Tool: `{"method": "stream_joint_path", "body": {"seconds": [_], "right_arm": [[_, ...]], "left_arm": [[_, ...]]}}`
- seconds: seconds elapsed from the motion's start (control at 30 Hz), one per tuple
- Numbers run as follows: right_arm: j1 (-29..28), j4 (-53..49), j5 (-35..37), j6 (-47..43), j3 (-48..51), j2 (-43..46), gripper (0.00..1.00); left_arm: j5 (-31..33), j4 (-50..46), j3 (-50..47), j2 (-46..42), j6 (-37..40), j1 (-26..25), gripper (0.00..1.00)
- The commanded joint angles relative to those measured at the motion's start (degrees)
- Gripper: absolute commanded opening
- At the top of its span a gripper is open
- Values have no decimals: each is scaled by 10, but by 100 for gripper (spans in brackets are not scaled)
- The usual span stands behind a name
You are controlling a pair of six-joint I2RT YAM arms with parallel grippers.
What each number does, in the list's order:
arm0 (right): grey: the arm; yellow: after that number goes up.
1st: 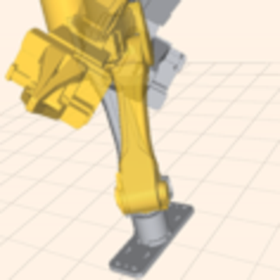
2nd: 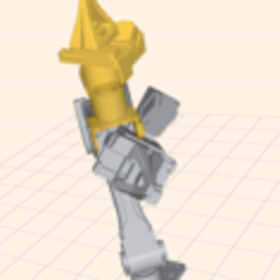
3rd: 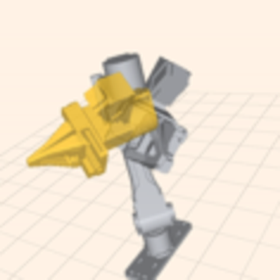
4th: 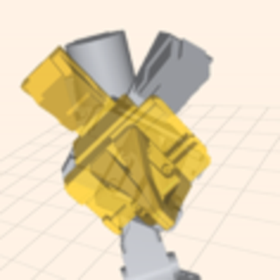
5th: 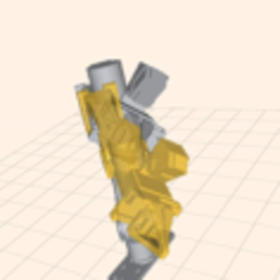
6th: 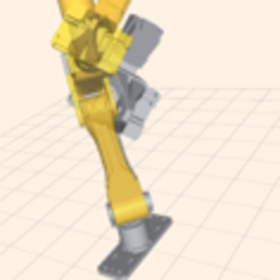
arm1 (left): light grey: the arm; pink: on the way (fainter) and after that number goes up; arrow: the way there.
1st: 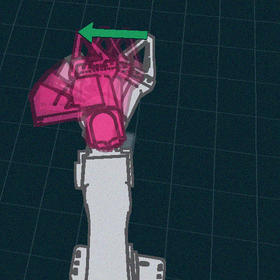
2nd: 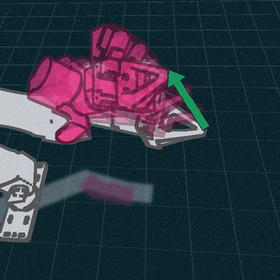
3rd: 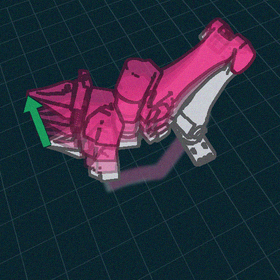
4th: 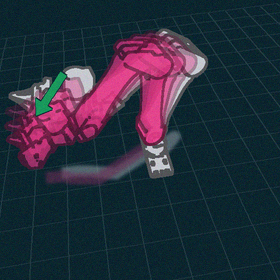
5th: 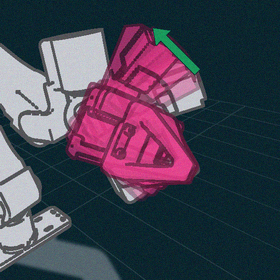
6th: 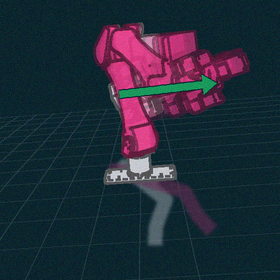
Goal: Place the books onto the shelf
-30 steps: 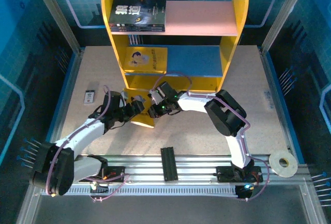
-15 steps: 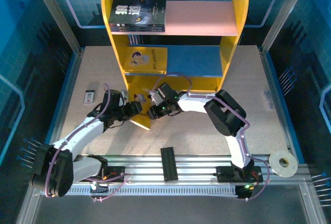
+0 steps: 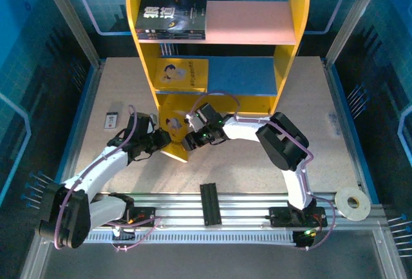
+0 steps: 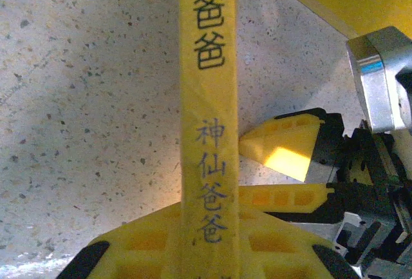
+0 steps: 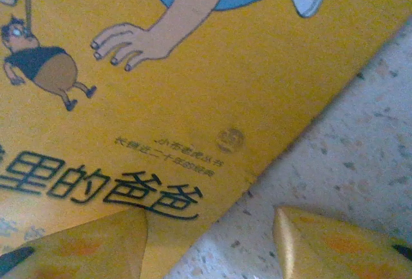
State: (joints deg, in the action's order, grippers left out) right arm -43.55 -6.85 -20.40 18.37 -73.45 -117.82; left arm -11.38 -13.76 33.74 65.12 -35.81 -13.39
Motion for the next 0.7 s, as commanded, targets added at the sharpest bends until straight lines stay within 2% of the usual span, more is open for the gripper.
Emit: {"method": "stream_joint_path", "body": {"seconds": [0.0,0.2,0.3,0.4,0.5,0.67], "right_arm": [[20,-56,21,-5,25,26,59],[38,-44,17,7,69,103,62],[48,-29,10,20,103,164,63],[56,-26,12,24,128,225,63],[63,-27,18,28,149,286,64],[81,-9,12,60,177,383,66]], "left_arm": [[-12,-2,26,-20,13,-1,1],[-56,11,34,-72,-12,-1,0],[-86,27,41,-121,-43,-1,0],[-97,6,75,-153,-52,-2,0],[-100,9,104,-165,-63,-1,0],[-59,109,119,-141,-112,-2,0]]}}
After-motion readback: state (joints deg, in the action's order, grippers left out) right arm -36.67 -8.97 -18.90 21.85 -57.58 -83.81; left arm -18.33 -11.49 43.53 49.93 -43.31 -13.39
